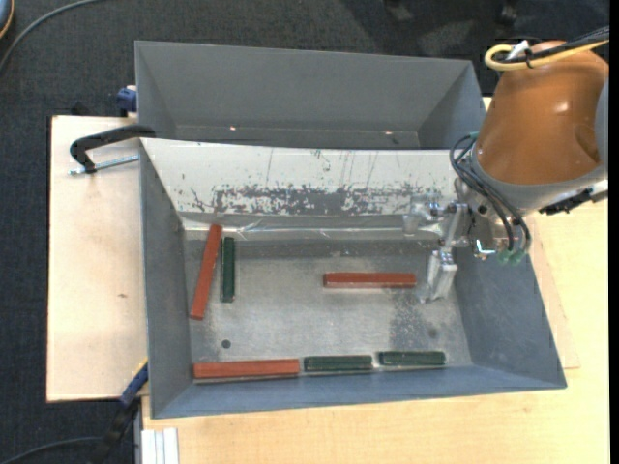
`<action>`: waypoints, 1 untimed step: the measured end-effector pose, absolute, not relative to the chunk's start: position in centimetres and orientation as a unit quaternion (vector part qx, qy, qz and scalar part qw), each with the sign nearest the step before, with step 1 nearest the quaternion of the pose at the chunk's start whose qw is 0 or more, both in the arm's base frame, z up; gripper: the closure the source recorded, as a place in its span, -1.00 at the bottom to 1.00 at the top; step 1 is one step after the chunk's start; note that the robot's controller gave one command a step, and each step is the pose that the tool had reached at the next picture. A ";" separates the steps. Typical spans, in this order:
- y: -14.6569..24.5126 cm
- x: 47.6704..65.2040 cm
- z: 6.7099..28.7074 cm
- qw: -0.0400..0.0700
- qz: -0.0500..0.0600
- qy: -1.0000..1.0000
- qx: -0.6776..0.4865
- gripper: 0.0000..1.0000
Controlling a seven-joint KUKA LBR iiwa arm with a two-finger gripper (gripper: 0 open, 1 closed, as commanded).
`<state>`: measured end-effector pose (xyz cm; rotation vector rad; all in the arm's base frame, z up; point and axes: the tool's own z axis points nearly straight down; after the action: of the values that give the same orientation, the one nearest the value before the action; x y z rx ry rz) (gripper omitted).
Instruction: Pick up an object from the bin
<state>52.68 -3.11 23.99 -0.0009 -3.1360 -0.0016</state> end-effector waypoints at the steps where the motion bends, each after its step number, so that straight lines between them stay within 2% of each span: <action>1: -3.4 51.2 6.8 -0.001 0.000 -1.000 0.009 -1.00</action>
Offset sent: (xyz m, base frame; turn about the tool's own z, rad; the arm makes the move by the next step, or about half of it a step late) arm -0.0150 -0.0032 -0.1699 -0.0191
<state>51.25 -3.35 6.78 0.0279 -3.1440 -0.0014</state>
